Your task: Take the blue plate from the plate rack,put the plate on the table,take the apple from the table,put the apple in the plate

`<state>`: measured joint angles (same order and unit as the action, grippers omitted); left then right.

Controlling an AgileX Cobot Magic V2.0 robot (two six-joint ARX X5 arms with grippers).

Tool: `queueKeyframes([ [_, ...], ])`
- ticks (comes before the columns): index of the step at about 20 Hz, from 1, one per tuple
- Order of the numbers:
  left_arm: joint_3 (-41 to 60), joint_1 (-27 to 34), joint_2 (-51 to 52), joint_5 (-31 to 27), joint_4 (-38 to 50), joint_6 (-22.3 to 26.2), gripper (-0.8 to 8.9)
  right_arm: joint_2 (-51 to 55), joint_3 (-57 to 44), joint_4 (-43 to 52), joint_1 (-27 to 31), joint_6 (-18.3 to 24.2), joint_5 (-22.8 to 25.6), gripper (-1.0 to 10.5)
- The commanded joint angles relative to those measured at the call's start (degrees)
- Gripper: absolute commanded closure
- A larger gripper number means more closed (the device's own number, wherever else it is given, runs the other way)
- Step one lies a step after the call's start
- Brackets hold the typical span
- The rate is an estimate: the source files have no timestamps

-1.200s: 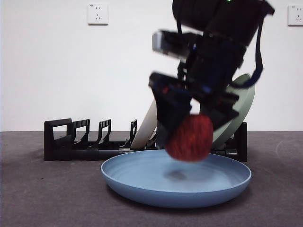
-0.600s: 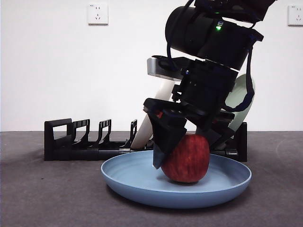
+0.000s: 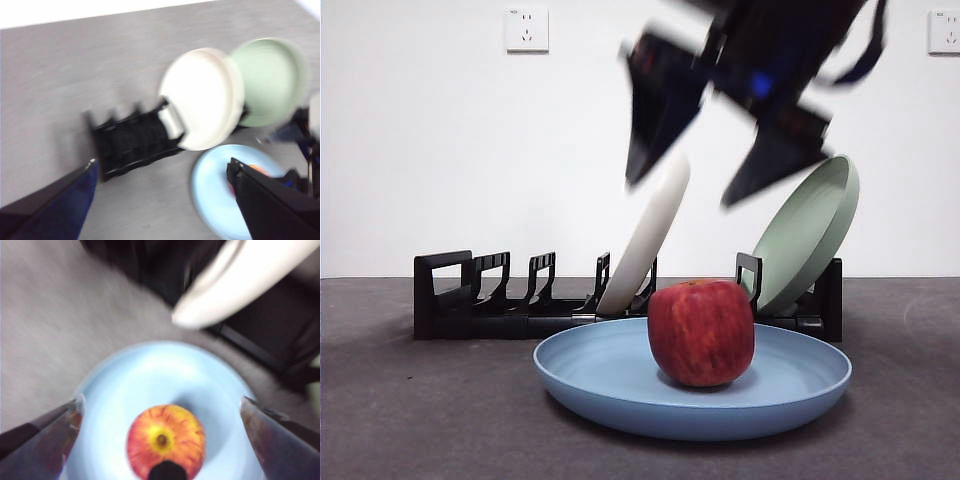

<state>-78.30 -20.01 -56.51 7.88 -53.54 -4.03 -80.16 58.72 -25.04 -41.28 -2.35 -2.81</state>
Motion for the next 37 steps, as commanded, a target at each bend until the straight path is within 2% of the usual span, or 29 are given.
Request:
queueKeyframes([
  [1, 0.24, -1.75, -0.09, 3.06, 2.60, 1.11, 3.79, 7.04, 0.09, -1.90, 0.02, -0.37, 0.39, 3.8],
  [2, 0.24, -2.62, -0.09, 3.93, 3.39, 1.11, 3.79, 10.27, 0.09, -2.95, 0.02, -0.37, 0.68, 3.8],
  [5, 0.26, -5.57, -0.52, 4.92, 4.87, 1.11, 3.80, 19.12, 0.09, -7.13, 0.04, -0.28, 6.16, 3.9],
  [6, 0.26, -6.51, -0.74, 4.90, 5.03, 1.11, 3.91, 21.59, 0.09, -8.83, 0.04, -0.26, 7.89, 4.5],
  [7, 0.26, -7.48, -0.94, 4.90, 5.07, 1.14, 4.68, 23.87, 0.09, -10.64, 0.04, -0.26, 9.46, 5.6],
  [10, 0.26, -10.25, -1.81, 4.61, 5.09, 2.14, 8.08, 28.92, 0.09, -14.86, 0.04, -0.13, 13.60, 9.7],
  [13, 0.26, -12.59, -2.60, 2.47, 5.53, 2.75, 8.22, 31.89, 0.07, -16.33, 0.04, -0.59, 13.66, 9.6],
  [17, 1.64, -15.58, -1.84, -5.57, 5.90, 3.13, 8.22, 33.99, -1.31, -15.72, 0.02, -1.77, 13.25, 9.6],
  [19, 7.30, -16.68, 0.70, -9.31, 8.98, 2.95, 8.22, 35.82, -5.73, -12.07, 0.02, -3.39, 11.85, 9.6],
  [24, 27.93, -17.46, 11.43, -10.82, 22.93, 0.59, 8.22, 39.45, -18.99, -0.46, -0.04, -7.52, 10.12, 9.6],
  [27, 37.94, -17.44, 18.45, -10.78, 29.51, 0.15, 8.22, 39.93, -24.35, 3.63, -0.04, -8.07, 9.14, 9.6],
  [29, 39.91, -17.46, 21.03, -10.75, 29.22, 0.17, 8.22, 39.36, -24.76, 3.78, -0.02, -8.07, 9.31, 9.6],
  [32, 39.91, -17.42, 21.00, -10.84, 25.51, -0.26, 8.16, 38.97, -24.76, 3.34, -0.02, -8.74, 9.16, 9.5],
  [37, 39.91, -17.40, 19.54, -10.78, 24.55, -0.26, 8.16, 38.99, -24.76, 3.34, -0.02, -8.72, 9.16, 9.5],
])
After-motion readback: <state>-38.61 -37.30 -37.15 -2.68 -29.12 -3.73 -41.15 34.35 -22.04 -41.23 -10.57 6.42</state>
